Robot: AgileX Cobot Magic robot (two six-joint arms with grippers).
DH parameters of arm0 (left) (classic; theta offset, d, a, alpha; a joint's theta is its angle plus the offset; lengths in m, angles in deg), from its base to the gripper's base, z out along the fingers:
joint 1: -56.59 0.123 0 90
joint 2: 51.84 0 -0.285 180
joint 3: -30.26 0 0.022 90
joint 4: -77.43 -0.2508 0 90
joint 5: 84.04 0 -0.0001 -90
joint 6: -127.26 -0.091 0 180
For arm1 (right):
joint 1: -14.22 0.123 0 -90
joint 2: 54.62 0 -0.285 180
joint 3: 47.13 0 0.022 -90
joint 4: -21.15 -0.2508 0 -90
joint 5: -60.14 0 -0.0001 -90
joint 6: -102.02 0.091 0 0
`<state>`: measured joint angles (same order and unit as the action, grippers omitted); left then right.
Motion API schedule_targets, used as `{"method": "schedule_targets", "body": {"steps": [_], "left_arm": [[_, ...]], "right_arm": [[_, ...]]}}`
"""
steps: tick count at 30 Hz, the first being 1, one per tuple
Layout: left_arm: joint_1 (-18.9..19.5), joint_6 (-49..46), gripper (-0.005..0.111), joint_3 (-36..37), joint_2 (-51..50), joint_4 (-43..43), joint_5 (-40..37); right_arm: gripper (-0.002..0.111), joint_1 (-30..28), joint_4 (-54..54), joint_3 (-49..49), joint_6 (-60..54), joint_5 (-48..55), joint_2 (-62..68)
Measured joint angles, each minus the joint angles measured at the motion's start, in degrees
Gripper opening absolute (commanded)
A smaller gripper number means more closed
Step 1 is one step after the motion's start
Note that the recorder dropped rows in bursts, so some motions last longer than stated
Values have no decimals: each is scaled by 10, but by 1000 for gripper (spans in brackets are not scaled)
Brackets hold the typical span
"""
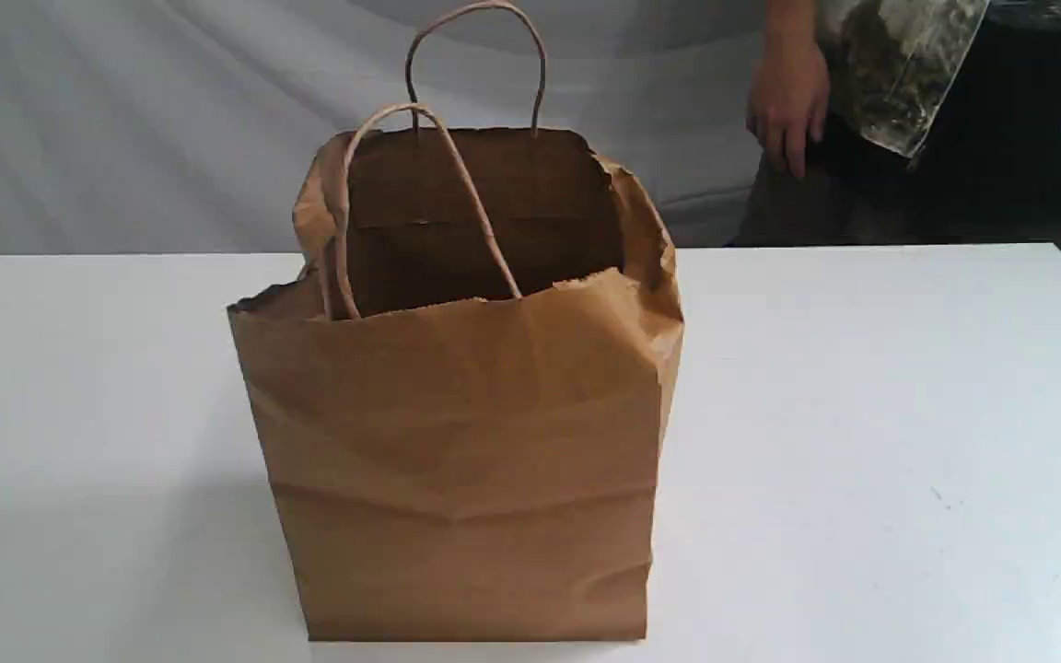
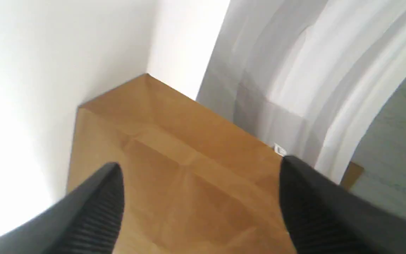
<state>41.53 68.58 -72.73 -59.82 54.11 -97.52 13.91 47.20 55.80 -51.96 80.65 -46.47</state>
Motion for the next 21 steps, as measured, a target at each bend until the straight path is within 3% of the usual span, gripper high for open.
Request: {"method": "schedule_targets", "body": {"steps": [7, 11, 14, 18, 21], "left_arm": [[0, -14, 64, 0, 0, -65, 78], [15, -133, 64, 0, 0, -77, 68], [43, -265, 64, 0, 0, -63, 89], [78, -590, 64, 0, 0, 56, 191], [82, -810, 64, 0, 0, 157, 216]], "right_arm": [[71, 0, 0, 0, 0, 0, 0], [71, 0, 0, 0, 0, 0, 0], [71, 0, 0, 0, 0, 0, 0], [71, 0, 0, 0, 0, 0, 0], [71, 0, 0, 0, 0, 0, 0]]}}
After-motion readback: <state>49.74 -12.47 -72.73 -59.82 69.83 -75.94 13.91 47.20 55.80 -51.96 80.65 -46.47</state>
